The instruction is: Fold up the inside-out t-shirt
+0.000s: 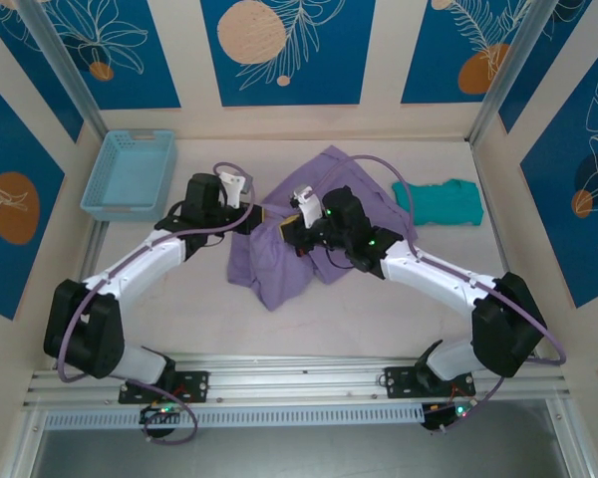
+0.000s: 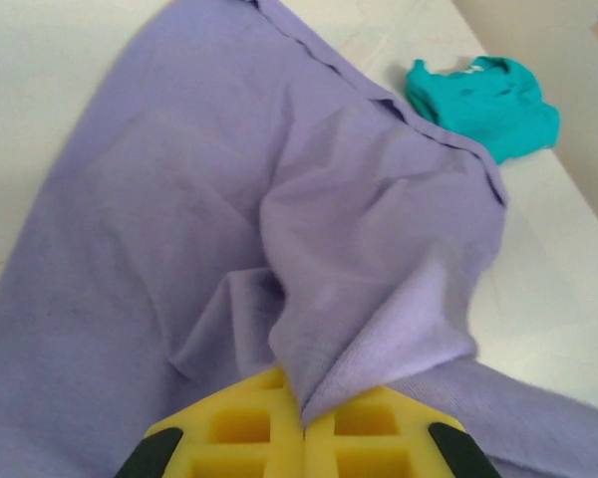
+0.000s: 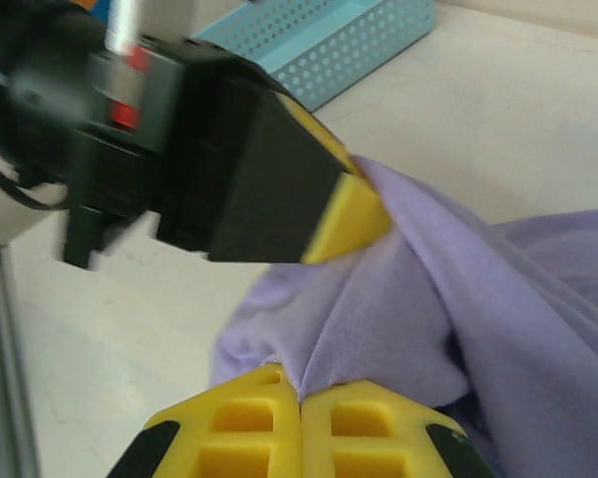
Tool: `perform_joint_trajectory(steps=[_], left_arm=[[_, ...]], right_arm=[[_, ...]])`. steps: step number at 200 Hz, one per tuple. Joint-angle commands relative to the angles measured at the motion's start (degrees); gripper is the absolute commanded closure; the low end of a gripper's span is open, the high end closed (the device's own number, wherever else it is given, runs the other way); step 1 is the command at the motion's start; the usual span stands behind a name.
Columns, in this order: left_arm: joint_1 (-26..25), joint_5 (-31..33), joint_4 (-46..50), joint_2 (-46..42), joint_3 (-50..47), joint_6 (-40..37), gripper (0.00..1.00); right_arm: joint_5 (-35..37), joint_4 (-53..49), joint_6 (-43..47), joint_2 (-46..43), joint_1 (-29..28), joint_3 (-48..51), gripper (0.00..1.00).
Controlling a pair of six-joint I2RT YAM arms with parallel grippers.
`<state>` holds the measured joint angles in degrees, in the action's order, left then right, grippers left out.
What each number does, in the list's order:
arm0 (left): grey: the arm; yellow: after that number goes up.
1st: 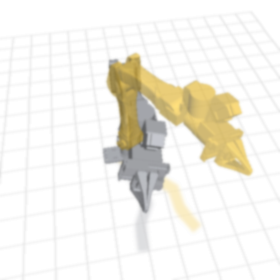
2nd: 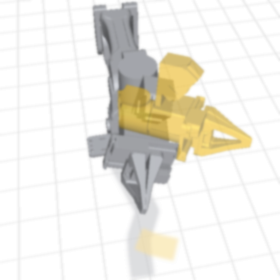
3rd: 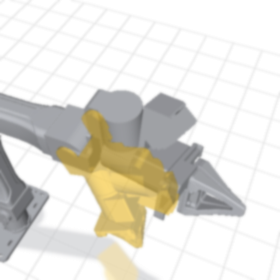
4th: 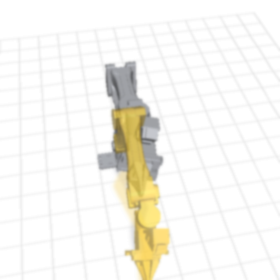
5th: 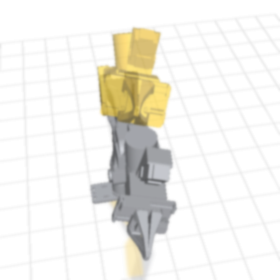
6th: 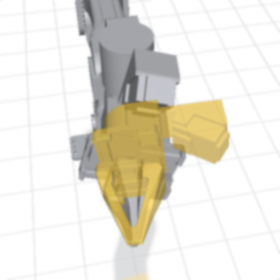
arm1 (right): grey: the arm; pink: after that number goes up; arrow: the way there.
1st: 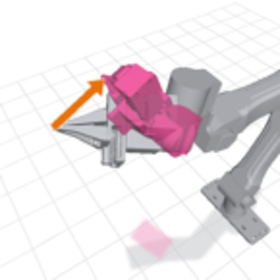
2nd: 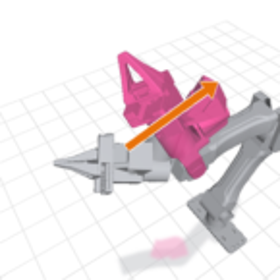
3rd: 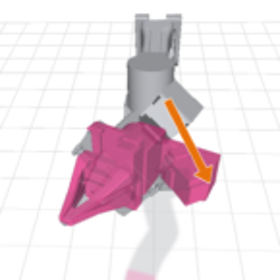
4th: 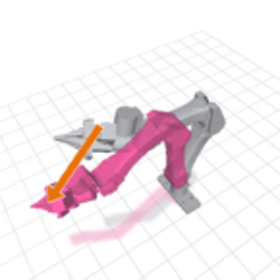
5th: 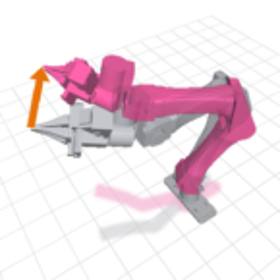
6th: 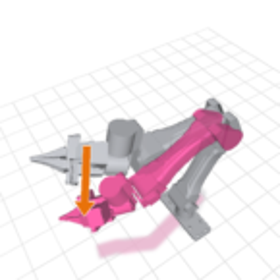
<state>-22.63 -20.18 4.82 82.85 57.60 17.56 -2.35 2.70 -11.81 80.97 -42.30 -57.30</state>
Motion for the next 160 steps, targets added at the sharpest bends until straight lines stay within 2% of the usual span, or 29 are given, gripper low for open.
perform_joint_trajectory(steps=[1,10,26,46,87,118,160], left_arm=[[0.64,11.61,2.46,2.80,3.71,-1.09,0.96],[0.64,13.99,4.82,3.06,4.80,-1.09,0.90],[0.57,16.20,5.90,1.04,3.36,-0.83,0.75],[0.56,17.52,5.39,-6.11,-2.13,0.84,0.57],[-2.41,11.57,5.20,-23.44,-12.75,5.00,0.40],[-8.41,8.13,1.14,-27.84,-17.12,7.52,0.35],[-10.68,5.53,-8.82,-19.89,-17.36,9.24,0.37]], right_arm=[[-5.82,-3.83,-6.01,-0.02,-1.18,-3.01,1.00],[-5.94,-3.98,-7.81,0.09,-1.16,-3.63,1.00],[-5.39,-4.96,-11.44,0.62,-0.49,-4.59,1.00],[-5.99,-6.05,-15.14,2.39,0.15,-5.99,1.00],[-8.15,-10.24,-18.22,6.44,1.03,-10.13,1.00],[-10.63,-14.61,-18.74,8.10,1.70,-14.02,1.00],[-15.01,-15.45,-21.94,8.79,2.74,-16.00,1.00]])
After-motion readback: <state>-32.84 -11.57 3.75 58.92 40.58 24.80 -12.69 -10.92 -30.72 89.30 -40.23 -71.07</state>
